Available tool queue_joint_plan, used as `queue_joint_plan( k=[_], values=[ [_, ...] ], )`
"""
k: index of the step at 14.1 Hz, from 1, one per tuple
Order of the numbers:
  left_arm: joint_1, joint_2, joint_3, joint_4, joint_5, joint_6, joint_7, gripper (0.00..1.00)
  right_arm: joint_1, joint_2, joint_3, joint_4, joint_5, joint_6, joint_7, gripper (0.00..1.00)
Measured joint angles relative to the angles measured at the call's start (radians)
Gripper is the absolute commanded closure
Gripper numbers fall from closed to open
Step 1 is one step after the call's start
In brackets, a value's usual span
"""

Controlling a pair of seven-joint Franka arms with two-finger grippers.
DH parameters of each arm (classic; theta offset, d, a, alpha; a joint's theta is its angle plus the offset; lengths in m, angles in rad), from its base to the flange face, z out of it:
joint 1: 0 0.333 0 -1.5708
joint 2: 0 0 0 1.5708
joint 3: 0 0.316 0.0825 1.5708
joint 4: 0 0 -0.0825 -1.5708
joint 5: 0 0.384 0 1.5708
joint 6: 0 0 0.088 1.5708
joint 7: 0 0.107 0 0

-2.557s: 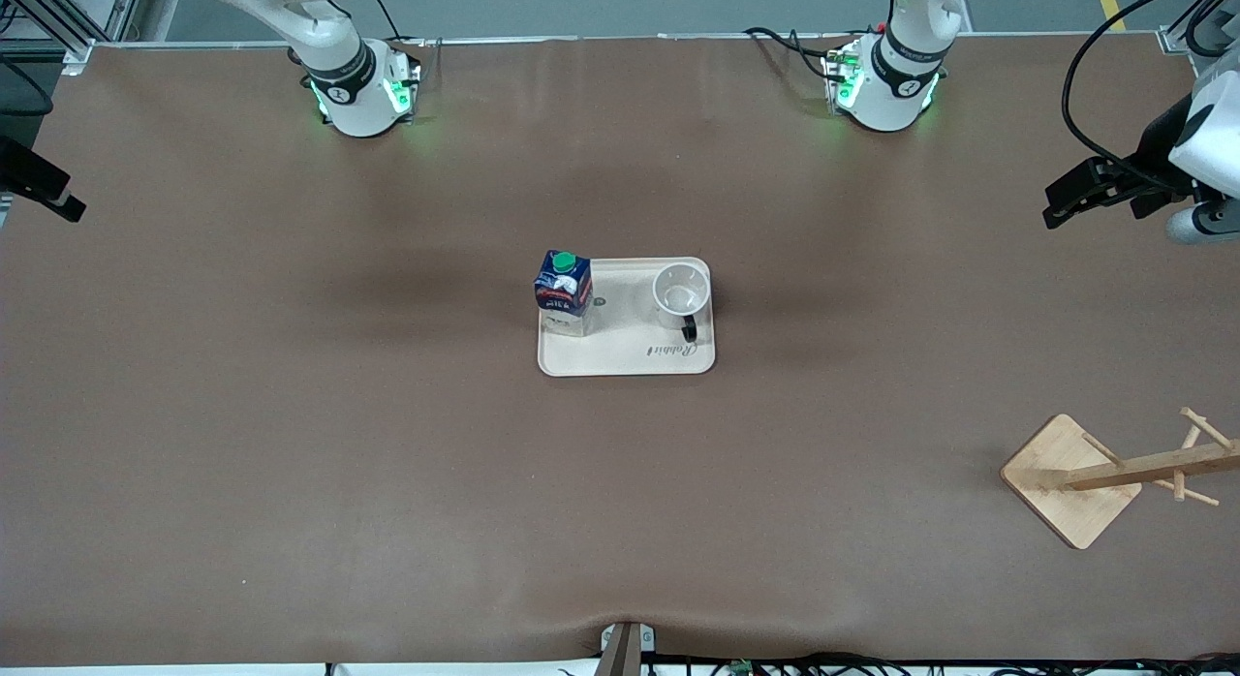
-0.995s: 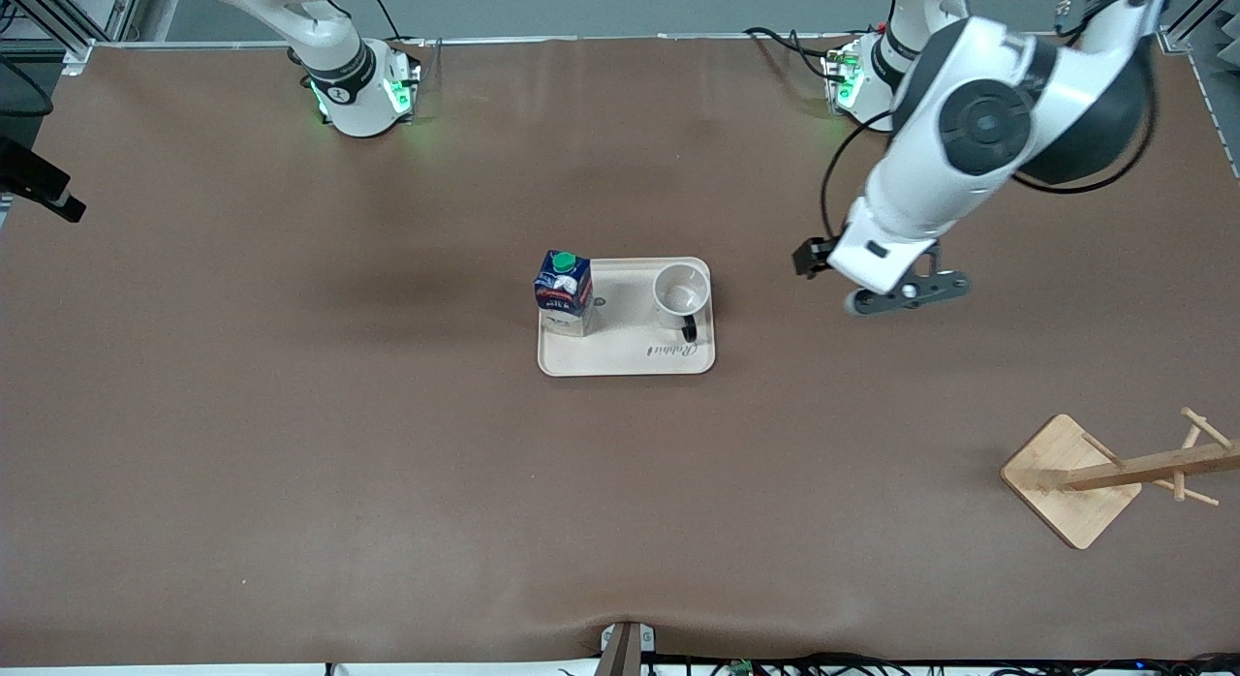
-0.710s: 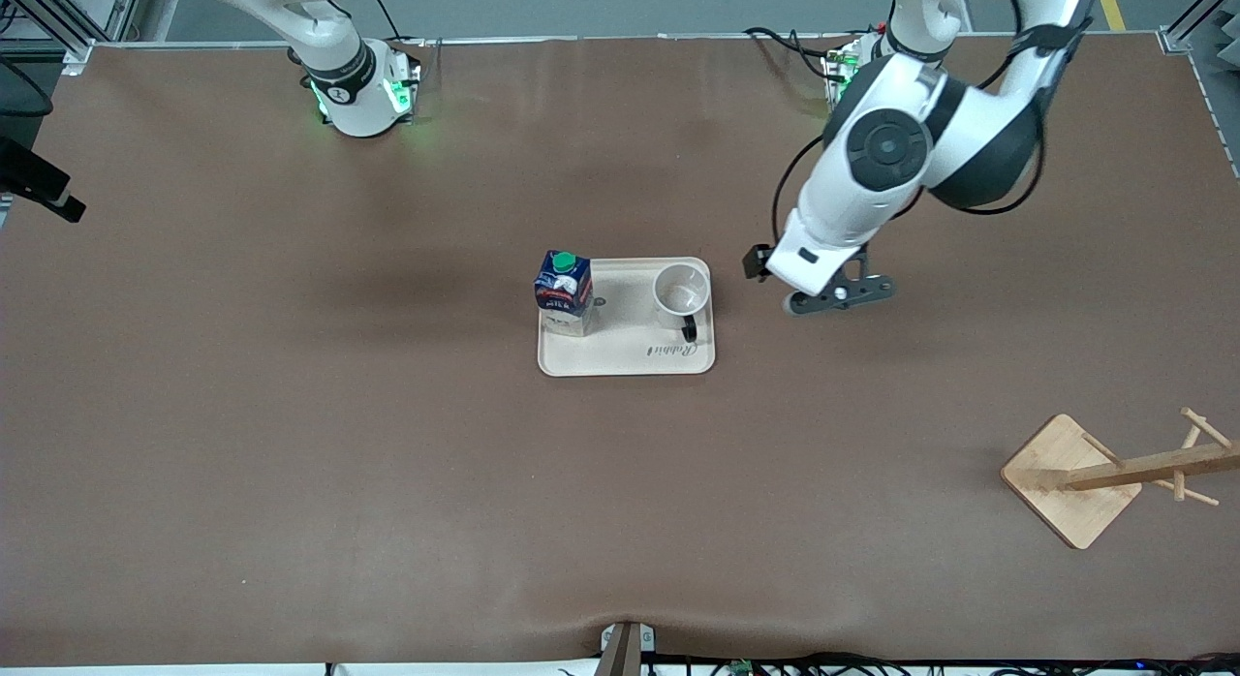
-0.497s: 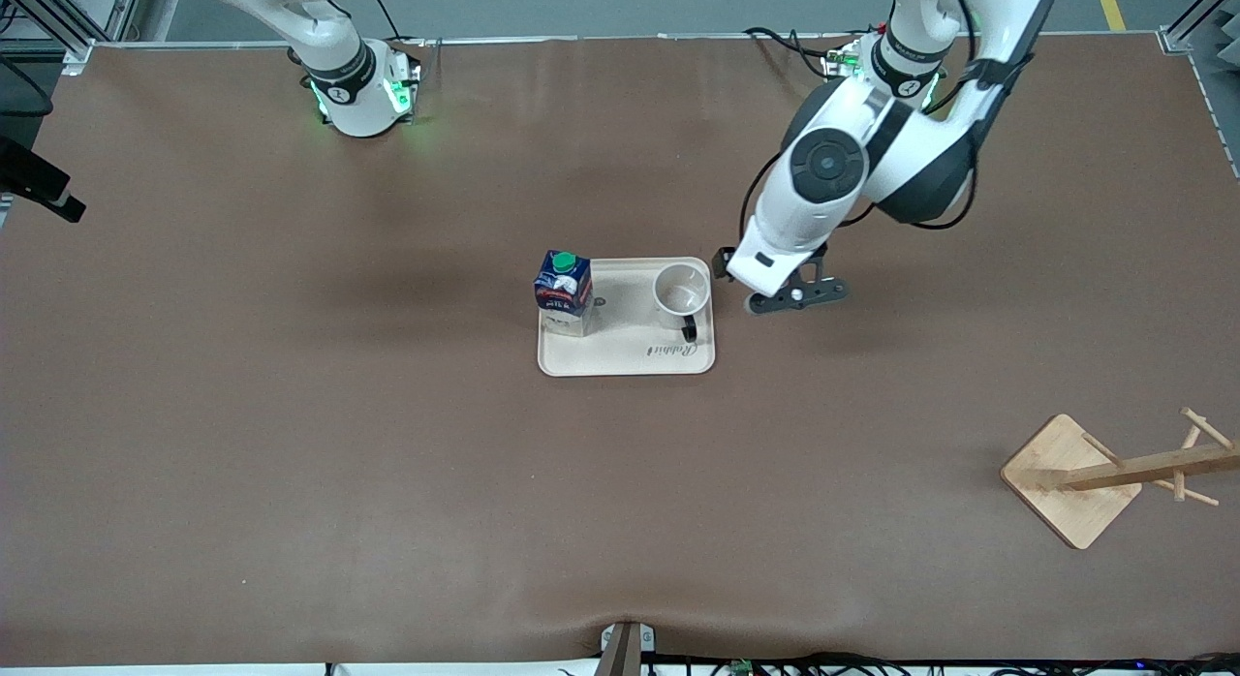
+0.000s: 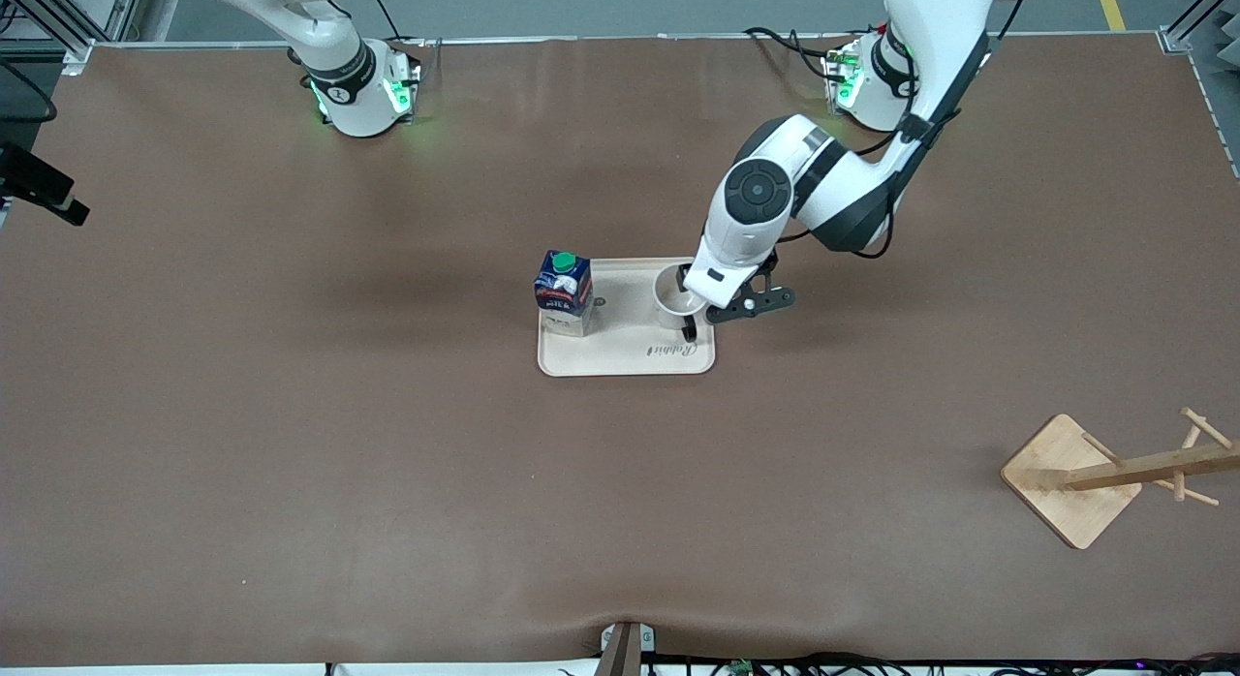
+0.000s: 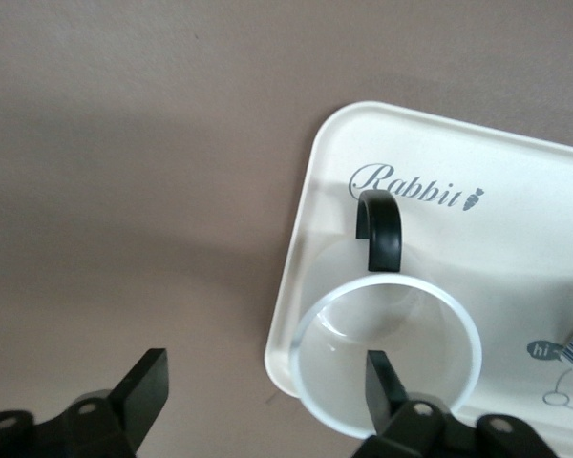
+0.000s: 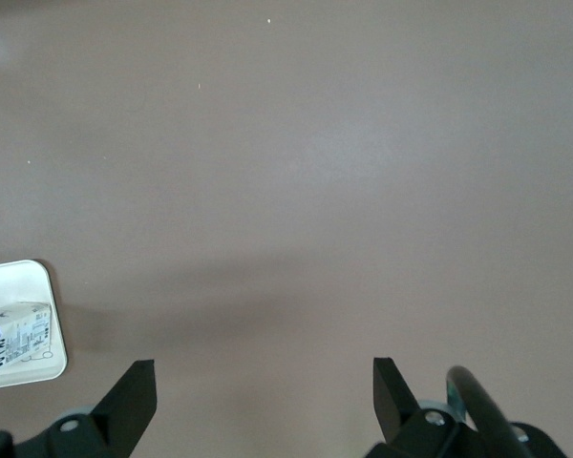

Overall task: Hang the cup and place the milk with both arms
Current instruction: 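Grasp the white mug rim with the left gripper, then lift the mug and carry it toward the wooden stand with the left gripper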

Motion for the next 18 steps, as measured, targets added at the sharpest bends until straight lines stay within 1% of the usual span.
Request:
queue_joint_plan(
  k=[1,3,5,6,8,10,13,15,18],
  values=[
    [-0.01,0.02,0.0,-0.001,0.023,0.014,-0.035,0.3,0.0,0.007,0.0,0.0,0.0,0.0,0.0,0.0],
    [-0.028,0.064,0.0,-0.001,0.058,0.043,-0.101,0.6,0.0,0.015,0.001,0.0,0.0,0.001,0.0,0.0],
    [-0.04,0.103,0.0,-0.001,0.064,0.079,-0.136,0.93,0.0,0.015,0.001,0.0,0.0,0.001,0.0,0.0],
    [-0.041,0.115,0.0,-0.001,0.064,0.089,-0.14,1.0,0.0,0.015,0.001,0.0,0.0,0.001,0.0,0.0],
    [-0.041,0.125,0.001,0.001,0.071,0.092,-0.14,1.0,0.0,0.015,0.001,0.0,0.0,0.001,0.0,0.0],
    [-0.04,0.124,0.001,0.011,0.102,0.092,-0.14,1.0,0.0,0.015,0.001,0.0,0.0,0.001,0.0,0.0],
    [-0.026,0.102,0.003,0.033,0.129,0.077,-0.131,1.0,0.0,0.015,0.001,0.0,0.0,0.001,0.0,0.0],
    [-0.004,0.055,0.005,0.064,0.131,0.013,-0.081,1.0,0.001,0.015,0.001,0.0,0.0,0.007,0.0,0.0],
    [0.063,-0.052,0.005,0.11,0.132,-0.113,0.06,1.0,0.004,0.036,0.004,-0.006,0.0,0.018,0.0,0.0]
  ],
)
